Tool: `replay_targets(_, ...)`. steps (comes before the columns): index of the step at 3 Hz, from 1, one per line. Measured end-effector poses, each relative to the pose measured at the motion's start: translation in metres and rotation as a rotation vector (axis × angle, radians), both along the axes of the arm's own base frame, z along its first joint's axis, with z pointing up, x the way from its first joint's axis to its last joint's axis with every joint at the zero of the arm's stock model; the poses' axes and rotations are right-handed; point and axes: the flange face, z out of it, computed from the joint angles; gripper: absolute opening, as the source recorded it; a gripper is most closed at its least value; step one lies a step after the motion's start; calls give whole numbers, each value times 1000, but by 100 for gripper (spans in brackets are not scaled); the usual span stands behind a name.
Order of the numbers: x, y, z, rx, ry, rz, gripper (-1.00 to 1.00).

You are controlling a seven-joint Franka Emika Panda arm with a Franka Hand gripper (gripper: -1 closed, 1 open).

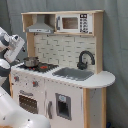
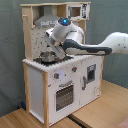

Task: Play with the kitchen

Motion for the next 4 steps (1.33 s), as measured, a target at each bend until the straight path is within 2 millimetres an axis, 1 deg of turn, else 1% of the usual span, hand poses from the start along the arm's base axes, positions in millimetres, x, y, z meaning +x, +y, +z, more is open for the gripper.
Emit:
replay_targets(1, 16, -5, -14, 24, 79, -11, 100)
replay_targets(2, 33, -14, -23, 43, 154, -17, 100)
replay_targets(3, 44, -22, -22, 53, 220, -19, 100)
replay_targets(4, 47, -23, -23, 58, 274, -6, 100)
